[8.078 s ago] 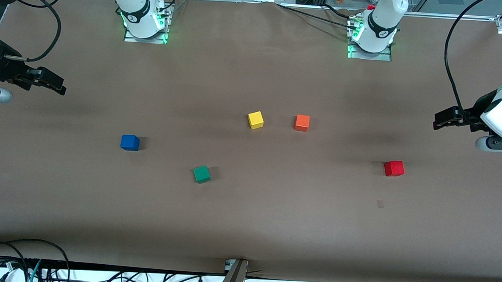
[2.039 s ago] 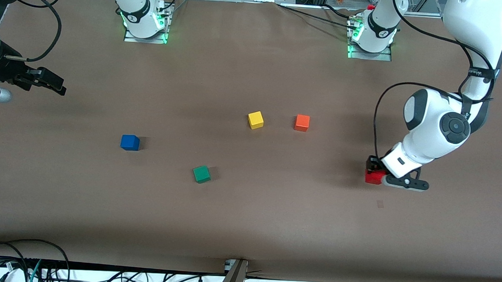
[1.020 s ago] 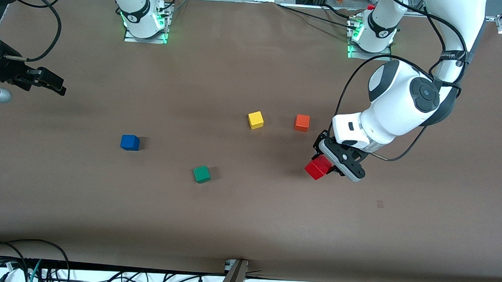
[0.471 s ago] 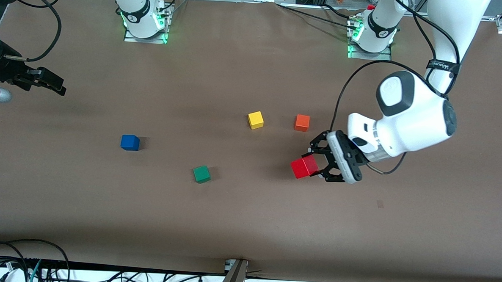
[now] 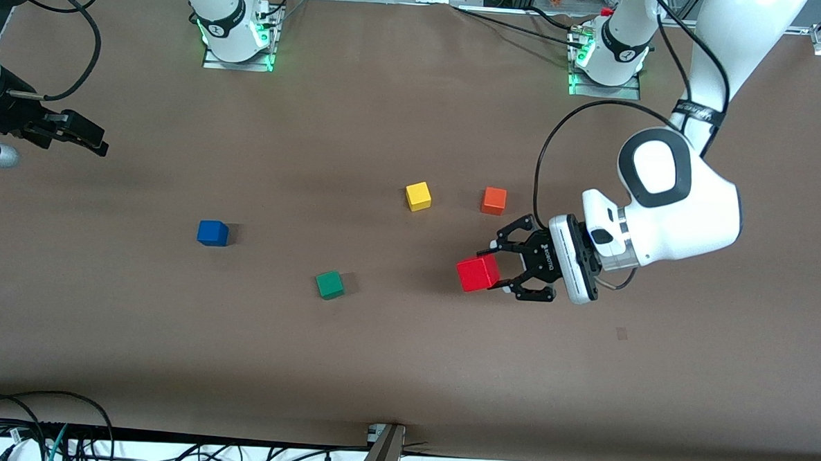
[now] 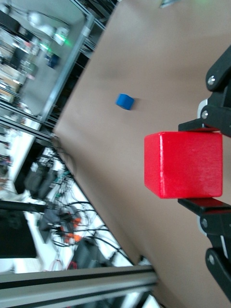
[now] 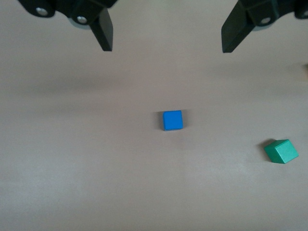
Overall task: Pass red block to right arm, stack on blue
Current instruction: 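Lift the red cube with the left gripper toward the table middle, then carry the red cube toward the right gripper while the right gripper approaches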
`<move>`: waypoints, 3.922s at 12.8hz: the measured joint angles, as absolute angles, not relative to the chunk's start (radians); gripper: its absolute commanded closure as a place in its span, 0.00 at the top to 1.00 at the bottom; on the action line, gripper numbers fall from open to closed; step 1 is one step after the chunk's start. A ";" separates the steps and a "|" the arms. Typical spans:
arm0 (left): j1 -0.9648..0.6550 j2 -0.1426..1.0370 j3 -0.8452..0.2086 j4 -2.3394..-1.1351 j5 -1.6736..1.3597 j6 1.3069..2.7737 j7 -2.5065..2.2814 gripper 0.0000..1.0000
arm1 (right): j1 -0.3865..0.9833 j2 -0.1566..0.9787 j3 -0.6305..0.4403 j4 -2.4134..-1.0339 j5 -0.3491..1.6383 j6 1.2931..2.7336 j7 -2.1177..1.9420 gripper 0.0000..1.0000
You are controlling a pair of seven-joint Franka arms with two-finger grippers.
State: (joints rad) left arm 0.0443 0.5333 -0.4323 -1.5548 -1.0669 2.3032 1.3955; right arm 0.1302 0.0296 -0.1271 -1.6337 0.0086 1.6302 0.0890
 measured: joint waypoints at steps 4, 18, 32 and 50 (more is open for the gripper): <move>0.031 0.554 -0.437 -1.542 -1.256 2.299 1.549 0.00 | 0.134 0.033 -0.123 -1.634 0.009 1.630 0.089 1.00; -0.091 0.562 -0.442 -1.533 -1.328 2.290 1.562 0.00 | 0.154 0.210 -0.127 -1.613 0.796 1.569 -0.081 1.00; -0.146 0.564 -0.444 -1.509 -1.412 2.287 1.565 0.00 | 0.310 0.480 -0.110 -1.627 1.726 1.806 -0.079 1.00; -0.186 0.603 -0.439 -1.465 -1.413 2.313 1.565 0.00 | 0.427 0.505 -0.109 -1.681 1.882 1.948 -0.212 1.00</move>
